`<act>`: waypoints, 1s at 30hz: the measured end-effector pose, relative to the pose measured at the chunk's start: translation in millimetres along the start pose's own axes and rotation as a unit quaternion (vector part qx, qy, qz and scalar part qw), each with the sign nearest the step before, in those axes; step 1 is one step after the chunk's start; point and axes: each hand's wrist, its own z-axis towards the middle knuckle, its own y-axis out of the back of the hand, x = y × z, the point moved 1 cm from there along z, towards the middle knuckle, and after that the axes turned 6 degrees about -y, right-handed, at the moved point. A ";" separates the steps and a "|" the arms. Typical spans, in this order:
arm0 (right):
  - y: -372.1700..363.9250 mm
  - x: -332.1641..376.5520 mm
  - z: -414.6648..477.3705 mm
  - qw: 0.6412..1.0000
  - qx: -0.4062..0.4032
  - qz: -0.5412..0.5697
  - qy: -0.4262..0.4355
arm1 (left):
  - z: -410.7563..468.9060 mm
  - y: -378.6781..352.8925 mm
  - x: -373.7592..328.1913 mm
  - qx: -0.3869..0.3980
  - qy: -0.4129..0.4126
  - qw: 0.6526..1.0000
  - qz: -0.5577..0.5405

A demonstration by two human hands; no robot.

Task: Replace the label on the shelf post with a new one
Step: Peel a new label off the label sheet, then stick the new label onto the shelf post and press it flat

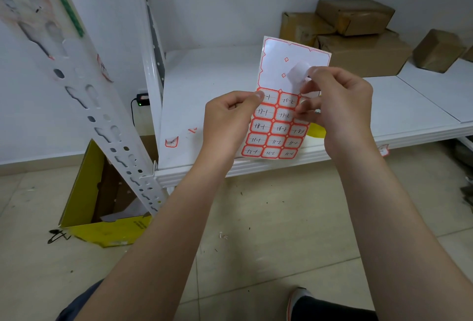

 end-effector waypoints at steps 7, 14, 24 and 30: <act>1.7 -0.5 1.1 1.000 0.003 0.017 -0.003 | 19.4 7.0 -2.1 -0.076 0.030 0.997 -0.016; -3.1 -3.7 2.6 1.000 0.005 -0.009 0.007 | 23.3 4.8 3.0 -0.021 0.120 0.991 -0.054; -41.4 9.5 -22.7 0.997 0.038 -0.010 0.072 | 4.0 46.1 -42.9 0.013 0.044 0.999 0.010; -71.5 25.6 -65.0 0.984 0.063 0.010 0.165 | -28.6 93.6 -85.0 0.009 -0.053 0.998 0.042</act>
